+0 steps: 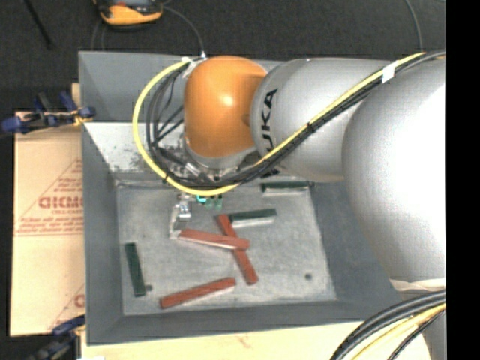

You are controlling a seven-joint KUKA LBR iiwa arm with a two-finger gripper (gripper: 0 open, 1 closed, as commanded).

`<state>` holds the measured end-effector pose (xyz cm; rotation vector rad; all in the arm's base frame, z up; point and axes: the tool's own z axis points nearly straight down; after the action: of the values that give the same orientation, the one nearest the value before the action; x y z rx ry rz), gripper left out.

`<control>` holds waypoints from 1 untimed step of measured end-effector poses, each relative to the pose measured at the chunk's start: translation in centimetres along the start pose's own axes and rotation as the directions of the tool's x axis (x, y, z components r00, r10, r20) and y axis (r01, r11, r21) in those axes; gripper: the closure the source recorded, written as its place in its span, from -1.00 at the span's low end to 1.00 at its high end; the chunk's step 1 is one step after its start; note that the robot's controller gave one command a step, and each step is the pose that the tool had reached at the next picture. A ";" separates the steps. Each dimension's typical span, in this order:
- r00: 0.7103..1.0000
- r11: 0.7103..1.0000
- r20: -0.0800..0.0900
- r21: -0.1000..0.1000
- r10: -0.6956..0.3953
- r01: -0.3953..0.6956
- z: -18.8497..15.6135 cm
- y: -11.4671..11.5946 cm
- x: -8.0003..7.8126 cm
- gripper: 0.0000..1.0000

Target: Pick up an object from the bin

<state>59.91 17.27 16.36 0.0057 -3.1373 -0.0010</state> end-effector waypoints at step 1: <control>1.000 1.000 0.007 -0.001 0.003 -0.003 -0.5 -0.1 -0.2 -1.00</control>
Offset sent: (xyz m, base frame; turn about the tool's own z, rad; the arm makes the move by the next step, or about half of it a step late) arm -0.0103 -0.0631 -0.0936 -0.1213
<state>60.09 17.19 16.83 0.0010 -3.1443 -0.0025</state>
